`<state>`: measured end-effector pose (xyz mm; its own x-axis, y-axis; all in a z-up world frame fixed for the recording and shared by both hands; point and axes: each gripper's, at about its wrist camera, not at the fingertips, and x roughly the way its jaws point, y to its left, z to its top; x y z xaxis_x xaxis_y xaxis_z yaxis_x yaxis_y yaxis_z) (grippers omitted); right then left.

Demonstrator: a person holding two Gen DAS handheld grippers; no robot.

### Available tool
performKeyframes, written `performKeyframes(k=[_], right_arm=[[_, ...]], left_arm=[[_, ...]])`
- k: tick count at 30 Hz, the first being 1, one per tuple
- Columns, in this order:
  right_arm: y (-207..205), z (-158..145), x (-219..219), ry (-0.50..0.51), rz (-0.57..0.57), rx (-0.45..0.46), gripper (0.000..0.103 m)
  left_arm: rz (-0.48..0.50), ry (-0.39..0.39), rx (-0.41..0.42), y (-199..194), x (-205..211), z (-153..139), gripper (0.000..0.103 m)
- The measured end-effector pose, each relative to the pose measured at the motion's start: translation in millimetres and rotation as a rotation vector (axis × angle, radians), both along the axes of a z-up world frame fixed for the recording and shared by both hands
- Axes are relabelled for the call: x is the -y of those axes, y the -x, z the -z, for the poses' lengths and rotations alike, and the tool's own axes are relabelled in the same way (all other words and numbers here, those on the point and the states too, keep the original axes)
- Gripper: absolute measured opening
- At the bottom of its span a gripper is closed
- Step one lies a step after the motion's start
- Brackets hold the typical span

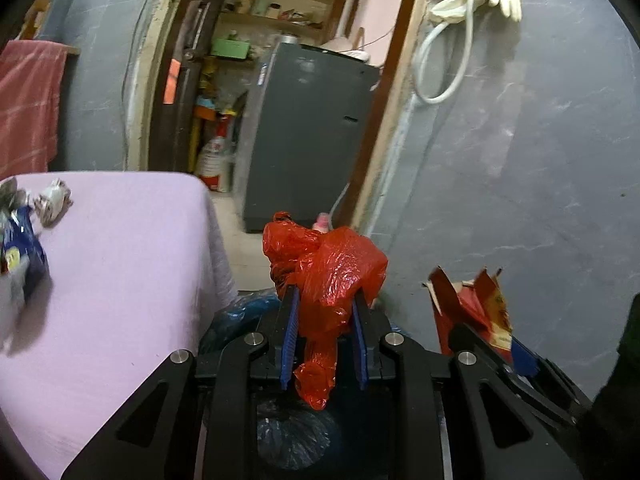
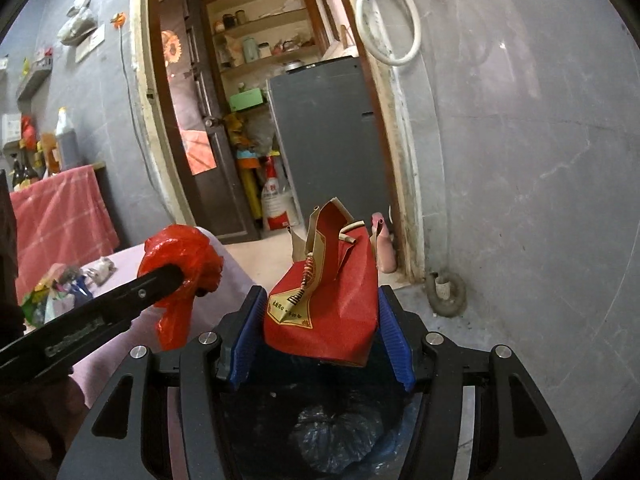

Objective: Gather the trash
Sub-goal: 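Carry both items over the blue bin and open both tools to drop them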

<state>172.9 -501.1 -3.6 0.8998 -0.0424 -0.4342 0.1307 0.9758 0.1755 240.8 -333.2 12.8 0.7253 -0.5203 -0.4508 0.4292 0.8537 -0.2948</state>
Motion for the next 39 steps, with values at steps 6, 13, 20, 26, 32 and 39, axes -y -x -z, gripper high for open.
performKeyframes(k=[6,13,20,26,32,39], right_arm=[[-2,21,6,-0.003,0.0,-0.046,0.055],[-6,22,15,-0.04,0.001,-0.072,0.057],[-1,11,20,-0.056,0.014,-0.046,0.059],[12,-24,14,-0.012,0.03,0.042,0.075],[22,-62,-4,0.025,0.011,0.142,0.088],[26,-88,-38,0.038,-0.049,0.224,0.103]], left_arm=[[-0.024,-0.105,-0.019,1,13,30,0.022],[0.014,-0.116,-0.039,-2,17,39,0.028],[0.038,-0.09,-0.046,5,5,30,0.036],[0.0,-0.022,0.017,10,-16,-3,0.053],[-0.055,0.009,0.099,17,-54,-40,0.069],[-0.157,0.03,0.173,29,-116,-69,0.097]])
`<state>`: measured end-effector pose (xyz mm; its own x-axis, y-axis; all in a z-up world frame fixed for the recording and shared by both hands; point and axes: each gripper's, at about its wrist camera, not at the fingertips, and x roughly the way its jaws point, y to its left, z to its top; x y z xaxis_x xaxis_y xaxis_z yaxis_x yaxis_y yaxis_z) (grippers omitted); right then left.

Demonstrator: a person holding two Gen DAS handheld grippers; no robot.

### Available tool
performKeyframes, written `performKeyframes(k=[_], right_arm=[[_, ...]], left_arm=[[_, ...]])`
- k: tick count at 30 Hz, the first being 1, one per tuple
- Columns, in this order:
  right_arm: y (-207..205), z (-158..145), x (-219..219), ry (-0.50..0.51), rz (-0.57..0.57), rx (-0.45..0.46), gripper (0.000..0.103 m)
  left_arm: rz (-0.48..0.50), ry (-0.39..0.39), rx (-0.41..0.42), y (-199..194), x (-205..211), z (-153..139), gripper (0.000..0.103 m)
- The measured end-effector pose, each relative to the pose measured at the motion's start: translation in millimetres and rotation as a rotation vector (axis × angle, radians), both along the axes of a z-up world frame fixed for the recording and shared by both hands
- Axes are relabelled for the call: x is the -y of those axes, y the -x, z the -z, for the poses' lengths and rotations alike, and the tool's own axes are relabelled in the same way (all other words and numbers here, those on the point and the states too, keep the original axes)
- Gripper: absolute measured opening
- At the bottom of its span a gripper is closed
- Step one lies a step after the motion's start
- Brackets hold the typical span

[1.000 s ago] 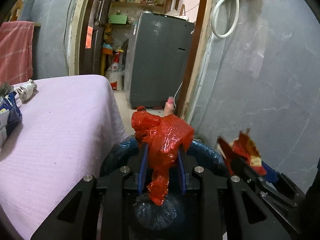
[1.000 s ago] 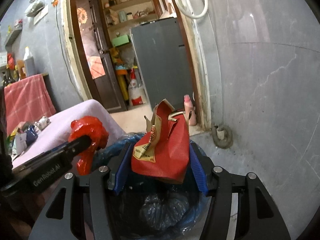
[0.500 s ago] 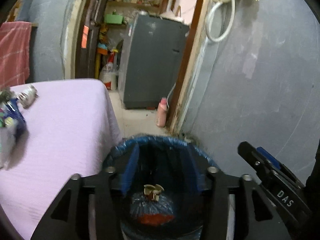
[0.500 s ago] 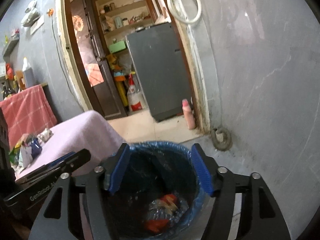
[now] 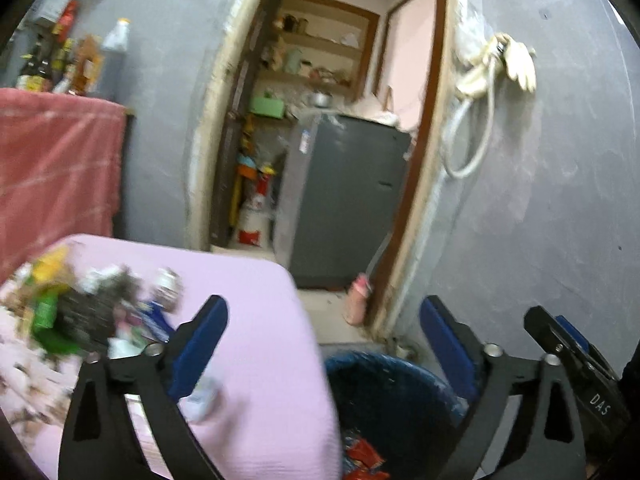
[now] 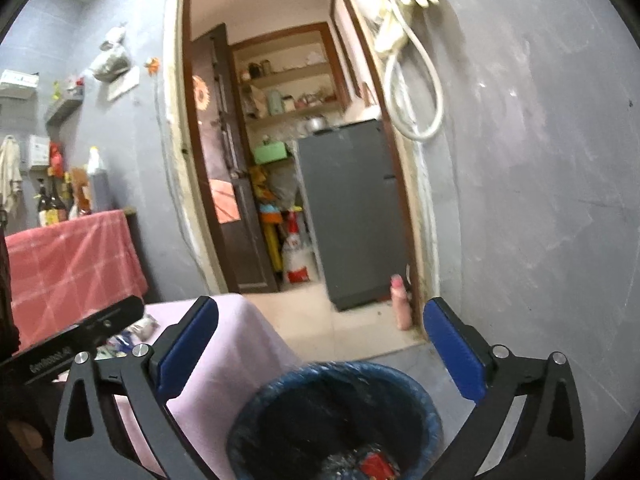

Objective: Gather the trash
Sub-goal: 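Carry both items over the blue bin and open both tools to drop them, then grasp the green packet with the left tool while the right tool grasps the blue wrapper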

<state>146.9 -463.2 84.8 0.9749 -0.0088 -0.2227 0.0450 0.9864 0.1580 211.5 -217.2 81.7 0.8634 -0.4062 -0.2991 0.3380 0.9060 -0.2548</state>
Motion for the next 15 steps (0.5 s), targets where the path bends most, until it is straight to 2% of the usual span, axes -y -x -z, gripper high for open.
performKeyframes(k=[7,15], right_arm=[[-4,-9,-35,0.01,-0.065,0.026,0.103],[-12,-14,-87,0.024,-0.168,0.029,0.103]], left_arm=[[-0.083,-0.019,0.035,11,-56,-6,0.101],[-0.188,-0.068,0.044,26,-117,8,0.101]])
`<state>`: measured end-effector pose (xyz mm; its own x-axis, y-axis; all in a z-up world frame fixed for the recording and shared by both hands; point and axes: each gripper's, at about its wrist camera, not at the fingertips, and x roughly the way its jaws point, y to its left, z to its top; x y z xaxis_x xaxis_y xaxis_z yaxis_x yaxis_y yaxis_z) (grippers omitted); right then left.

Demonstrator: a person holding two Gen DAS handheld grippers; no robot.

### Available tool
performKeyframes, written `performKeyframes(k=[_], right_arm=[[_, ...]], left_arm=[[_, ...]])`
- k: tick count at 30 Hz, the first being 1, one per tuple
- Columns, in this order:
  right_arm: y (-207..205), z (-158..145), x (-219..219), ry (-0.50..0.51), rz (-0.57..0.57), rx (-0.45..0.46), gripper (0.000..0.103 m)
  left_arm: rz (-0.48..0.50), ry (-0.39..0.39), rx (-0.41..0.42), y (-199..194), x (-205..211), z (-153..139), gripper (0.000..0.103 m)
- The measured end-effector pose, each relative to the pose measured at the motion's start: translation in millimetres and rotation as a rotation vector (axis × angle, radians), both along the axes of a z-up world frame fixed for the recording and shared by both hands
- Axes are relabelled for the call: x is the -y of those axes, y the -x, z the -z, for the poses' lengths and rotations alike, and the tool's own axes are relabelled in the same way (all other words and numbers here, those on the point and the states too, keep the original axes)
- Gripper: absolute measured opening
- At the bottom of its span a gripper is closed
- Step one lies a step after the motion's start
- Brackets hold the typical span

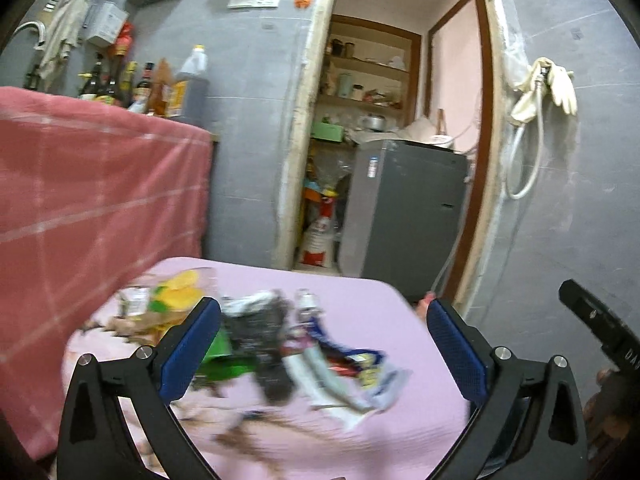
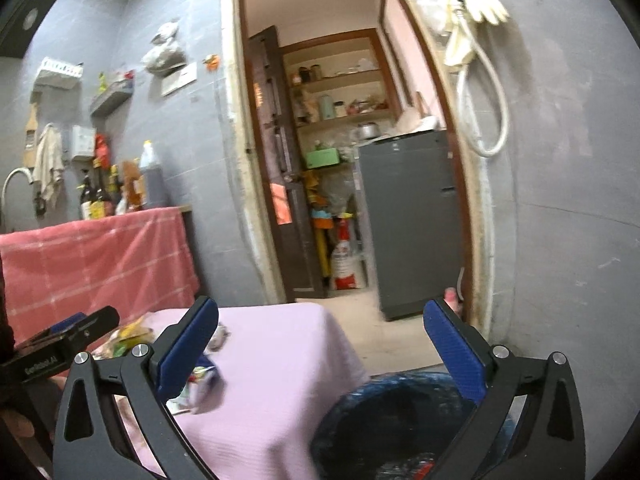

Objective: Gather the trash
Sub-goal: 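Grasp the green packet with the left tool while the right tool grasps the blue wrapper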

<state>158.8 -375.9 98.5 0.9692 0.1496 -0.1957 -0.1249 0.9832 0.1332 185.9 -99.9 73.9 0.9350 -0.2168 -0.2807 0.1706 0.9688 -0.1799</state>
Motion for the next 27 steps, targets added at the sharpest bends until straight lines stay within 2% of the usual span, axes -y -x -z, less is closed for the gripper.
performKeyframes(k=[13,16,20,22,27], right_arm=[[-39,25,-64,0.034,-0.121,-0.106,0.103],[-48,33,-76,0.044,-0.15,-0.134,0.103],[-61,48,-90,0.067,-0.185,-0.194,0.103],[-65,55,-95,0.072,-0.196,-0.223,0.101],[-74,65,-101,0.077,-0.225,-0.282,0.087]], left_arm=[[-0.121,-0.077,-0.09,-8,-67,31,0.101],[-0.129,-0.097,-0.113,-13,-76,38,0.101],[-0.099,-0.081,-0.149,-16,-81,47,0.1],[-0.084,-0.088,-0.162,-19,-78,49,0.1],[-0.061,-0.109,-0.172,-22,-69,57,0.097]])
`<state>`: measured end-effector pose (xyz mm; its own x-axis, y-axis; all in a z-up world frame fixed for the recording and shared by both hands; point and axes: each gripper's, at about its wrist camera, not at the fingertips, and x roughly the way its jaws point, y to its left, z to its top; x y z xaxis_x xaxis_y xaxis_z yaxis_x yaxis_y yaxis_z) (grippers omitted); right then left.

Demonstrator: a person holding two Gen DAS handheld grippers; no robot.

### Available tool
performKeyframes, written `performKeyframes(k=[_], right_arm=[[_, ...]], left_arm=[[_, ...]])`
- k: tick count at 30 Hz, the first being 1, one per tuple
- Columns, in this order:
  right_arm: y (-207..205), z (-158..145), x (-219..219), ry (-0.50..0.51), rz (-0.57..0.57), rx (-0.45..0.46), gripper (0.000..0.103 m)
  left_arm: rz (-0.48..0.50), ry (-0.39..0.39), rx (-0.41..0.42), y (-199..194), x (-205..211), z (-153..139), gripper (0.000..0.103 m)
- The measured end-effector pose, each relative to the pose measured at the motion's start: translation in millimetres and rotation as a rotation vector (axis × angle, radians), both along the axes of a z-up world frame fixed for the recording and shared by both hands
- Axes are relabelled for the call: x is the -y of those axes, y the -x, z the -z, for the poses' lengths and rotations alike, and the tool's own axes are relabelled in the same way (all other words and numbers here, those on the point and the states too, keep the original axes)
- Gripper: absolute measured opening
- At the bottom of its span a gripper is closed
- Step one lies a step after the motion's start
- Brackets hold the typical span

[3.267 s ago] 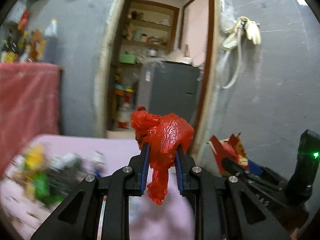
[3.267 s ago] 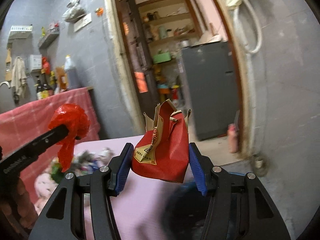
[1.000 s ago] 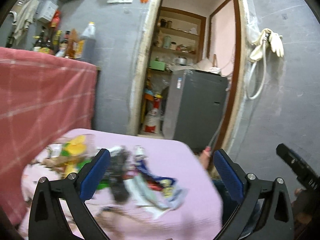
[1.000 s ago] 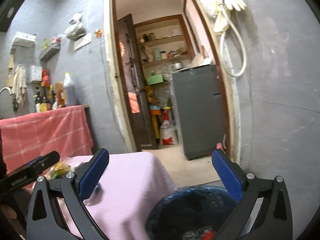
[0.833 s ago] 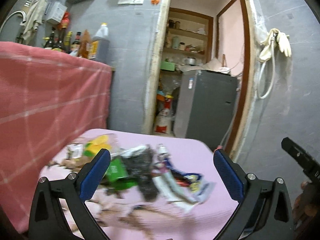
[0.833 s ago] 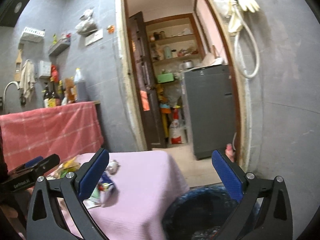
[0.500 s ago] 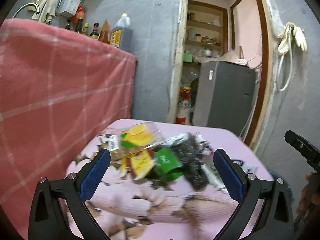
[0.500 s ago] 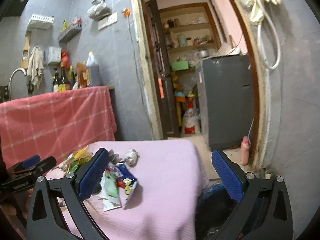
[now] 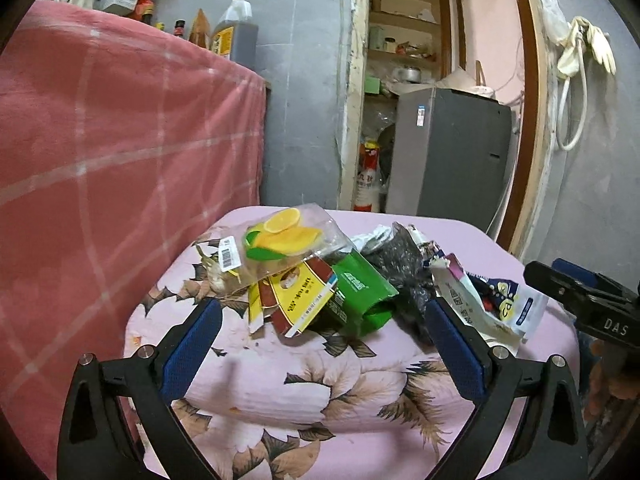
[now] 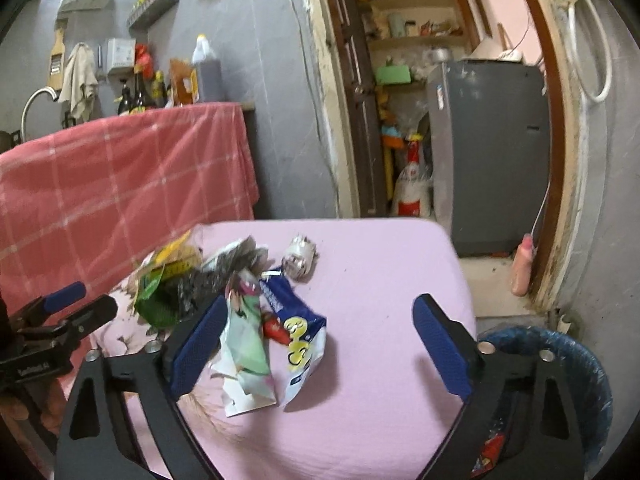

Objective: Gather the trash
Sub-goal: 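Grasp the green packet with the left tool while the right tool grasps the blue wrapper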

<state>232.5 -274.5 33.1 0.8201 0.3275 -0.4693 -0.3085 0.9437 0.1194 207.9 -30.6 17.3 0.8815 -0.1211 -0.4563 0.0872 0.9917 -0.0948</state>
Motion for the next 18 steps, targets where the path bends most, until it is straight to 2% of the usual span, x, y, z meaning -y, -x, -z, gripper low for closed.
performKeyframes(k=[4,7,12,16,18], right_arm=[[-5,7,-2,0.004,-0.015,-0.035,0.084],[-11,12,-3,0.005,-0.021,-0.071,0.077],[-17,19,-2,-0.004,-0.031,-0.113,0.067],[-18,22,-4,-0.009,-0.043,-0.126,0.066],[-19,24,-5,-0.011,-0.047,-0.134,0.065]], left_arm=[[0.015,0.003,-0.018,-5,2,5,0.089],[0.042,0.024,-0.042,-6,6,8,0.082],[0.071,0.024,-0.072,-10,15,13,0.065],[0.047,0.043,-0.088,-18,15,13,0.064],[0.031,0.054,-0.093,-22,15,14,0.059]])
